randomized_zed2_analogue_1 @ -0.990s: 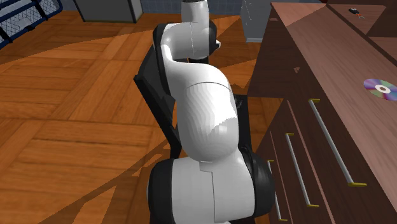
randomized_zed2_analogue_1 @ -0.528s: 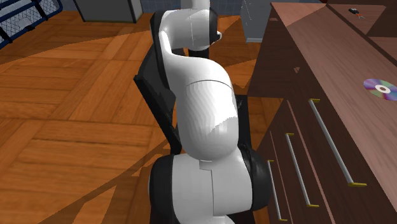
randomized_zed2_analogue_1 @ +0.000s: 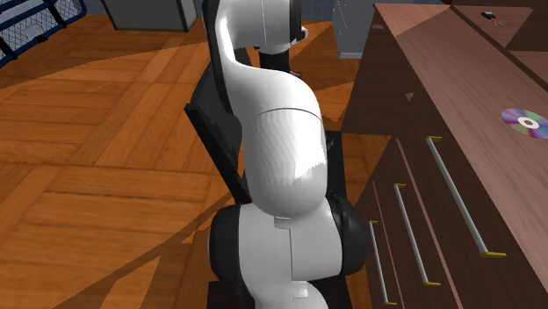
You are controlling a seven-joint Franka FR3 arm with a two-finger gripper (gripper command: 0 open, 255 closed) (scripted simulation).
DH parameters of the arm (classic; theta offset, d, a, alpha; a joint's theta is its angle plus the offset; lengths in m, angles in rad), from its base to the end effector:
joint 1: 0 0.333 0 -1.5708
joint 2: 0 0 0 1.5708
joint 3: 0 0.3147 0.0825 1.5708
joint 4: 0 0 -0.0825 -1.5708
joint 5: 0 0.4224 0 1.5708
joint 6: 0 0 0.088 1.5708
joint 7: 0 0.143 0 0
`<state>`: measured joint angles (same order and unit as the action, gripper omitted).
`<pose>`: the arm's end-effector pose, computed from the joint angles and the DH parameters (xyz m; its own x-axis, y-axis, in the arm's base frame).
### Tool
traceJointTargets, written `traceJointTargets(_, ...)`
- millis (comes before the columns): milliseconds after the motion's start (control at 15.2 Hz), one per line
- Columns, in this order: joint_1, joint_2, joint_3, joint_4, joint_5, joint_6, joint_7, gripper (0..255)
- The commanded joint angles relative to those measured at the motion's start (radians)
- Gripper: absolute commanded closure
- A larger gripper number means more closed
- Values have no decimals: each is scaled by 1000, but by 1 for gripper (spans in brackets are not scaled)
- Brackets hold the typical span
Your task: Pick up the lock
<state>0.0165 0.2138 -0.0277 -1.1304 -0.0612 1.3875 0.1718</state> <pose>0.6344 -0.0144 0.6596 0.9800 -0.1917 0.0543 -0.1947 -0.9792 0.0570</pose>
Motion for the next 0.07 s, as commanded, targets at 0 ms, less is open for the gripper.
traceJointTargets(0, 0, 8, 0, 21, 0, -14, 0, 255)
